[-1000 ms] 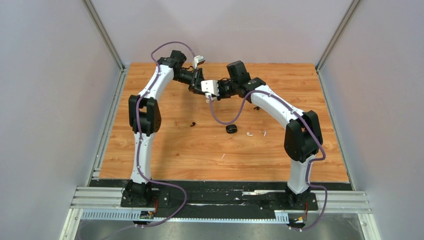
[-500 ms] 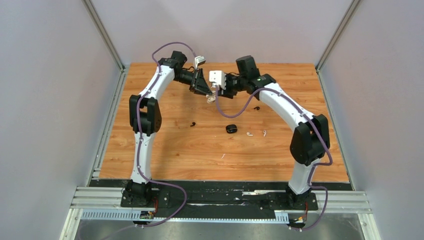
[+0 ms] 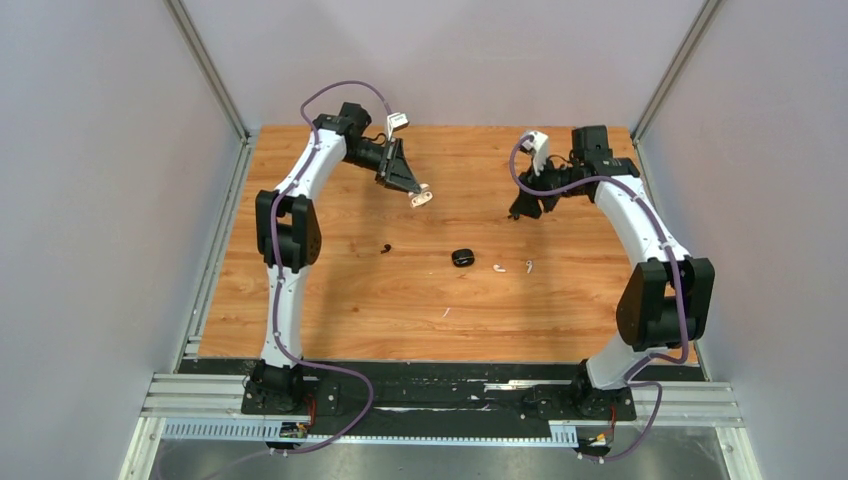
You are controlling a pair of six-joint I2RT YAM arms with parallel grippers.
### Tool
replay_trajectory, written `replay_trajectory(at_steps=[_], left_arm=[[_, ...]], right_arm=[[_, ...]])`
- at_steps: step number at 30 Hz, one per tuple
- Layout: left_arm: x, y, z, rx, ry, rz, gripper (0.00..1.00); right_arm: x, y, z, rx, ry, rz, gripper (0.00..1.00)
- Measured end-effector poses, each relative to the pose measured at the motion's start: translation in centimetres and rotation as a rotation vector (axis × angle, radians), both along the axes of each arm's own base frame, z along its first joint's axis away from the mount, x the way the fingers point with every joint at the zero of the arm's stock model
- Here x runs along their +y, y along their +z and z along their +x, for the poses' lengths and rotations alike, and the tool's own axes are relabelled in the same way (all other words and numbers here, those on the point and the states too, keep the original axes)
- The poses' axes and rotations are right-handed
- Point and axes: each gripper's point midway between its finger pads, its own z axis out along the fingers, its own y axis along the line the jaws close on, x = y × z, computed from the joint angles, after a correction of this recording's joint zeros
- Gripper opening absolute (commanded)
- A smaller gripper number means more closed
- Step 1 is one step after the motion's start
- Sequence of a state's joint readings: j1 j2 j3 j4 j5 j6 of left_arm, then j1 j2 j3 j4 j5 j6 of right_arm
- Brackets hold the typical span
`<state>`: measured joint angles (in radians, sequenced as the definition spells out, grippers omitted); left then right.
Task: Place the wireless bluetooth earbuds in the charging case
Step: Adjust the left earbud at the center of the board.
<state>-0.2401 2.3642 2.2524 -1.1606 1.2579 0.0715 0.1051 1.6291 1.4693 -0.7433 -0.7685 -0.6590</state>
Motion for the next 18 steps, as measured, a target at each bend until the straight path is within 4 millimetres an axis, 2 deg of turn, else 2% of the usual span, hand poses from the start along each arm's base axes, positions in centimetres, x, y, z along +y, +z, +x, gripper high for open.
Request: replay_trajectory(at_steps=[1,3,9,18], left_arm=[[0.1,0.1,-0.1,-0.004,-0.002,0.002,0.00],[0.2,0.3,-0.4,-0.016,-0.006,0.006,0.00],[0.3,1.0,-0.7,-0.044,-0.013,0.008,0.00],[0.7,0.6,-1.2,-0.051,-0.021,0.029,0.00]], right_arm=[[-0.9,-1.9,-1.1,0.079,-0.019,-0.013,0.42],[-2.1,-4.1,-2.8,0.175,-0.027,-0.036,0.41],[-5.9,-7.8,-4.3,0.264,-0.046,-0.094,0.37],[-7.3,-13.7,-5.3,0.252,0.090,-0.268,0.33]])
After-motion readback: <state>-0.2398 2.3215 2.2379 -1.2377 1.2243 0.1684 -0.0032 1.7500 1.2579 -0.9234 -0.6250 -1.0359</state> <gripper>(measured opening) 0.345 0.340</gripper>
